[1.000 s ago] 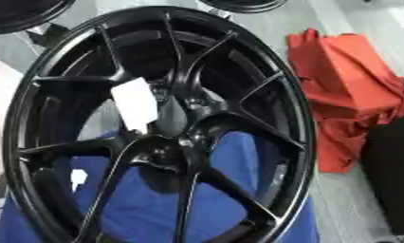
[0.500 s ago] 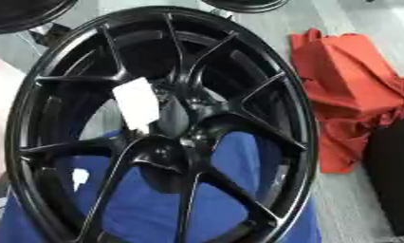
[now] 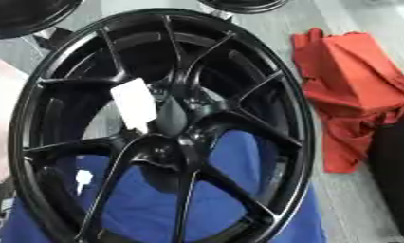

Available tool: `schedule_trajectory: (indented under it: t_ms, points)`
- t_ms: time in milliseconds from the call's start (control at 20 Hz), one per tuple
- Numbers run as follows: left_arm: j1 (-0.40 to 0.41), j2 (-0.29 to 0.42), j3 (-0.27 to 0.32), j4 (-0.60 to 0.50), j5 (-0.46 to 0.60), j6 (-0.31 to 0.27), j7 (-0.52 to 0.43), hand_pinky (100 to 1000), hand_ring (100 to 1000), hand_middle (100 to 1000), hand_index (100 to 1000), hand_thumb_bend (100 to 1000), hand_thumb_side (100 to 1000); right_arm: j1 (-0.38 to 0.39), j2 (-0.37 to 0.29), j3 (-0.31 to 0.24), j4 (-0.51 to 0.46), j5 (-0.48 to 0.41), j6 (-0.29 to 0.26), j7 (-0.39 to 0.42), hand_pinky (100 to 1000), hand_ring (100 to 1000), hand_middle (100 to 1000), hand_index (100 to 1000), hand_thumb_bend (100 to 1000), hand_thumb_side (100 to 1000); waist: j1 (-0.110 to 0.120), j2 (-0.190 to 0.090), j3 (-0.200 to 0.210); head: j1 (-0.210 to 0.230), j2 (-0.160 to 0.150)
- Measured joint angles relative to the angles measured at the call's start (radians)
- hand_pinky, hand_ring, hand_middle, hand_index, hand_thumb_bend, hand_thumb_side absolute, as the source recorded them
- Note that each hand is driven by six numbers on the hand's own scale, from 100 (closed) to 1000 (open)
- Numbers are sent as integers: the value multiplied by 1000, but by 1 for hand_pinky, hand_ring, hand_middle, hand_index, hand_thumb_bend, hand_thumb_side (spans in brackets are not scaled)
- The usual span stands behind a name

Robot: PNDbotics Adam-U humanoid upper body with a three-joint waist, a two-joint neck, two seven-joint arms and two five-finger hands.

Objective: Pull the pin out of the wheel hub.

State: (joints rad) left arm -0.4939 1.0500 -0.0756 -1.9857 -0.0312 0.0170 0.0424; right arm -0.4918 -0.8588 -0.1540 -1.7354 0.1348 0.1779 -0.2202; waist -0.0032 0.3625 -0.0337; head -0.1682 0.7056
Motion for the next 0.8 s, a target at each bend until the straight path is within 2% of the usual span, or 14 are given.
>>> schedule_trajectory:
  t_ms: [100,200,400,500,600,800]
  points:
    - [-32,36,-23,0,-52,-37,-91,816,697,664,764,100,233,0,0,0,0,0,-1,3,633,441,654,696,100,257,2,-1,-10,7,1]
    - [-69,57,-55,-1,-106,-80,-198,818,736,700,786,105,295,-1,0,2,0,0,-2,7,635,441,653,696,100,258,2,-1,-18,16,1]
    - [-140,78,-126,-2,-194,-139,-453,826,784,749,820,184,409,-8,-4,11,0,0,-6,15,635,441,653,695,100,258,7,-1,-31,22,0]
    - [-177,81,-159,-3,-225,-150,-585,826,792,755,827,204,469,-10,-7,13,0,0,-6,18,635,441,653,695,100,260,9,-1,-35,22,0]
    - [-220,81,-185,-3,-246,-147,-710,827,794,757,828,209,464,-12,-9,16,0,0,-7,22,635,441,653,695,100,261,10,-1,-38,23,0]
    - [-306,61,-224,-5,-255,-136,-856,828,795,758,828,204,497,-19,-9,20,0,-1,-9,26,634,440,654,696,100,262,13,-1,-39,25,0]
